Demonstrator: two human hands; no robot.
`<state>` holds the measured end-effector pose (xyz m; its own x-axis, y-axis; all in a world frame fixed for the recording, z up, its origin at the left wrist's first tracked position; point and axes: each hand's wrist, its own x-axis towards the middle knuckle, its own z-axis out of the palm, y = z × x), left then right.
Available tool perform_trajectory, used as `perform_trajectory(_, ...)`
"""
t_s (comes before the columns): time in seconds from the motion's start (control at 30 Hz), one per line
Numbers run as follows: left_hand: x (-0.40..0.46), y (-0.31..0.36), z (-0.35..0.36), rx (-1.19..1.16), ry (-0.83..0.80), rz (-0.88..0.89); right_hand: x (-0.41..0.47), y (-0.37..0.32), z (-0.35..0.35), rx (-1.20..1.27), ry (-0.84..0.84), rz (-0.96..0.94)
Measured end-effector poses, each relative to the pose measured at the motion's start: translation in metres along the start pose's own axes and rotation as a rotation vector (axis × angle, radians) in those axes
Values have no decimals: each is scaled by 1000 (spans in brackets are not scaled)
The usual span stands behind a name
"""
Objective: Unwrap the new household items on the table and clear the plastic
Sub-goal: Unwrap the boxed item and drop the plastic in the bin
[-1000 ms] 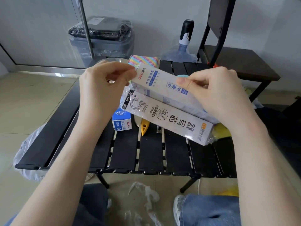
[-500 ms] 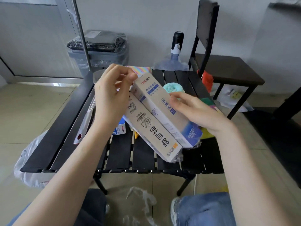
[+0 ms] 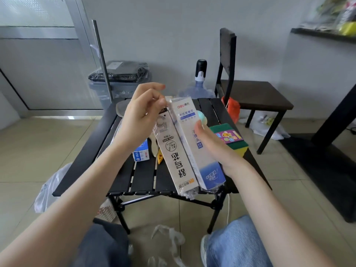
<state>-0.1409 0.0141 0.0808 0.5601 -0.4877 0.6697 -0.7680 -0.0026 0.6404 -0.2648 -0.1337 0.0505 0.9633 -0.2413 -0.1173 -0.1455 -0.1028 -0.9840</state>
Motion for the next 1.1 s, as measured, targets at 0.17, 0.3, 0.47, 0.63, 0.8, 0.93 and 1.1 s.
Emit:
perform_trajectory(0.17, -18, 1, -18, 44, -35, -23, -14, -11, 8, -45, 170, -70)
perform_trajectory(0.3, -29, 12, -23, 89, -110, -230, -26, -17, 18, -1, 277, -131)
perform_trajectory(0.47, -37, 42, -10, -340, 2, -542, -35, -20, 43, 1, 359, -175)
perform_trajectory(0.63, -38, 50, -14, -703, 57, -724, -43, -21, 46, 109, 440, -150)
perform_trajectory(0.8, -41, 58, -18, -1026, 141, -882, -48, -28, 43, 194, 448, -95)
perform_trajectory(0.93, -43, 60, -17, -1106, 215, -953, -48, -31, 45, 192, 419, -28)
perform_trajectory(1.1, -37, 69, -20, -988, 88, -1001, -47, -34, 49, 168, 422, -54)
